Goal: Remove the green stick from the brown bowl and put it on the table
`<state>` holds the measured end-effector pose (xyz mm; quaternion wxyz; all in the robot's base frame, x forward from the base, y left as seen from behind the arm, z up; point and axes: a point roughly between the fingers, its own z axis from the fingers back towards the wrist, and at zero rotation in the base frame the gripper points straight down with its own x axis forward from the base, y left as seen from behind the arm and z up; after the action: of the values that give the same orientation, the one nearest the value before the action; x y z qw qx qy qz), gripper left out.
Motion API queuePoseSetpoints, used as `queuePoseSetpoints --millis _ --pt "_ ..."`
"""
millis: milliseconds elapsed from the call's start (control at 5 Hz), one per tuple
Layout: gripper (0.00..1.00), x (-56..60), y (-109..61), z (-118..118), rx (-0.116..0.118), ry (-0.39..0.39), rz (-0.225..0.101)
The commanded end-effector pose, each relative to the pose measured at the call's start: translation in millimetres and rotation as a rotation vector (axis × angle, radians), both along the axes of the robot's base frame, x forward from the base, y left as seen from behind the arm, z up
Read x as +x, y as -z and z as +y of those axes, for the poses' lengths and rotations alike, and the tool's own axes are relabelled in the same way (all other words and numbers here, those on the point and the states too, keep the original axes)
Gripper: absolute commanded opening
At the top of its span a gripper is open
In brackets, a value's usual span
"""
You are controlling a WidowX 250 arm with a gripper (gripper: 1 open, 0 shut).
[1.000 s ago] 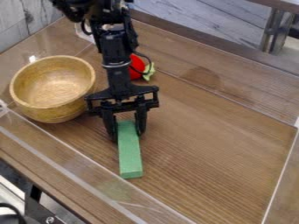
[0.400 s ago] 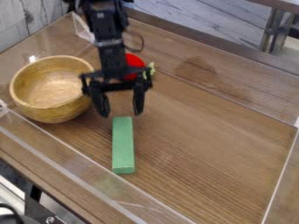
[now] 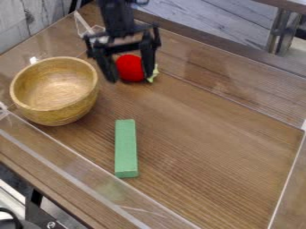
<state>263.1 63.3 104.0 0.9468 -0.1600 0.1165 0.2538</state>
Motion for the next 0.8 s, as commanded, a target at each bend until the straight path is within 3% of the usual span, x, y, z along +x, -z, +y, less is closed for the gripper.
queuePoseSetpoints --millis 0,200,600 --pt "1.0 5.7 -38.9 -1.5 -0.003 0.046 -0.118" --pt "1.0 4.0 -53.7 -1.9 -0.027 0.092 -0.156" --pt "1.0 3.1 -71.4 8.8 -0.026 0.173 -0.228"
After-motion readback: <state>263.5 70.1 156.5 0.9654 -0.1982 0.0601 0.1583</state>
